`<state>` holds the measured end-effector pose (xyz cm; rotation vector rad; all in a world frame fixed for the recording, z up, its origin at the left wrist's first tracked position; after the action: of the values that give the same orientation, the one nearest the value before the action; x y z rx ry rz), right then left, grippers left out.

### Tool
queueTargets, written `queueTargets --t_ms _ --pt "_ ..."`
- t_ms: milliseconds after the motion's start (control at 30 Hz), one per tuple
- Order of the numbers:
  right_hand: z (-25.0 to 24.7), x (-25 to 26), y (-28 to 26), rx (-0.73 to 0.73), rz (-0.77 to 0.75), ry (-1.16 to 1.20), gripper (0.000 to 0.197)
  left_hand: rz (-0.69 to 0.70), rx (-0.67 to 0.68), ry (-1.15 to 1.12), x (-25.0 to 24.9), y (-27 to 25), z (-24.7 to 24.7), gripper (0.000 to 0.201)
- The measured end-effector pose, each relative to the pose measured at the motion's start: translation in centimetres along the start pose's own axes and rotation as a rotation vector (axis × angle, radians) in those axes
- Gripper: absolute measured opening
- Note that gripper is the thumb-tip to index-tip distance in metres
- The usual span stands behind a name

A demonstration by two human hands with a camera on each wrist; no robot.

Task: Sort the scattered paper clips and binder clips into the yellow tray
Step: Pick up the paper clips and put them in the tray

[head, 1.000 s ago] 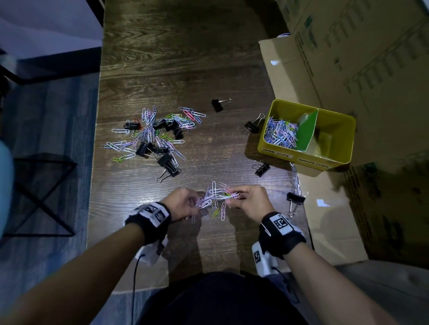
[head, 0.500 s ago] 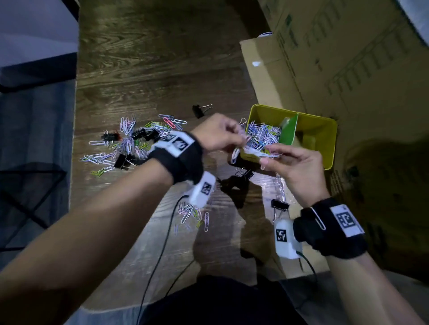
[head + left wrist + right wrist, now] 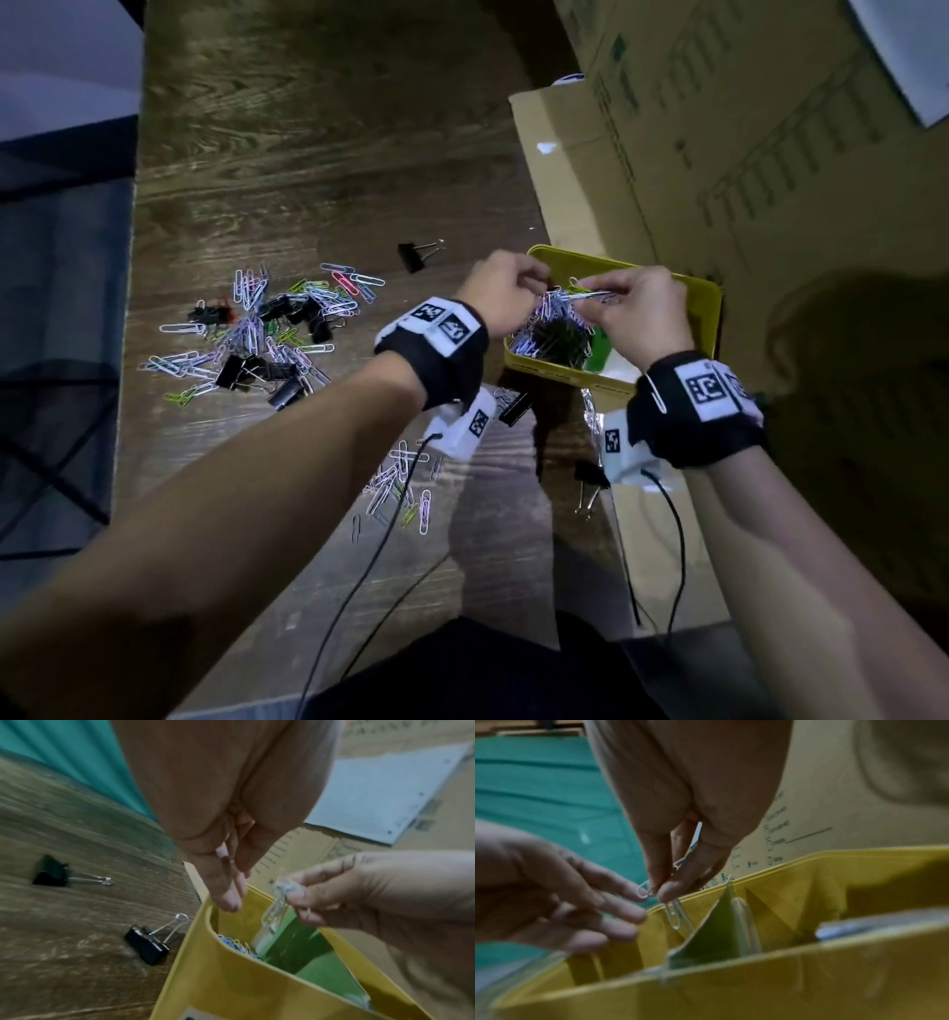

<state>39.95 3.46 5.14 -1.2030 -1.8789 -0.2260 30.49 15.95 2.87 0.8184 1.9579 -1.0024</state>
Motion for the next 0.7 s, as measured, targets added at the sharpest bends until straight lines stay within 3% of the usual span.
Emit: queueTargets --t_ms 67,167,233,333,433,500,633,700 --pt "1.3 0.5 0.5 0.04 -0.031 -0.196 0.023 -0.007 -0.035 -0.197 0.9 -1.2 -1.6 0.028" --pt "3.7 0.9 0.3 0.22 -0.021 -0.382 0.03 -0.014 -0.058 -0.133 3.9 -3.5 -4.2 0.028" --pt "4.5 1.3 -0.3 0.311 -0.044 -0.469 0.04 0.0 -0.028 0.15 6.5 -5.1 -5.5 0.025" --pt "4.1 3.5 -2.2 0.236 -0.197 -0.406 0.035 0.128 0.083 0.575 9.6 -8.2 -5.1 0.031" --pt "4.9 5.9 -5.6 0.146 -0.457 -0.251 0.026 0.31 0.341 0.773 13.5 -12.0 -1.6 0.047" --pt "6.6 5.9 -8.1 0.179 -0.583 -0.197 0.023 0.3 0.498 0.961 17.0 -14.2 0.1 0.057" --pt "11.6 3.6 -12.9 0.411 -0.653 -0.303 0.023 0.276 0.544 0.969 19.8 -17.6 0.1 0.074" --pt "14.6 1.2 -15.0 0.596 -0.547 -0.466 0.04 0.348 0.501 0.958 20.1 -19.1 -0.5 0.057"
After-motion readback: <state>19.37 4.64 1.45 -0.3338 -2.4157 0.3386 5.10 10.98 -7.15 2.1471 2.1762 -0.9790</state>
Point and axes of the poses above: each hand's wrist, its own y-axis towards the middle knuckle, its own z-axis out of the palm, x = y × z, the point moved 7 cm from there along y, towards the middle knuckle, and after that the axes turned 4 degrees about z, right-handed, at the moved point
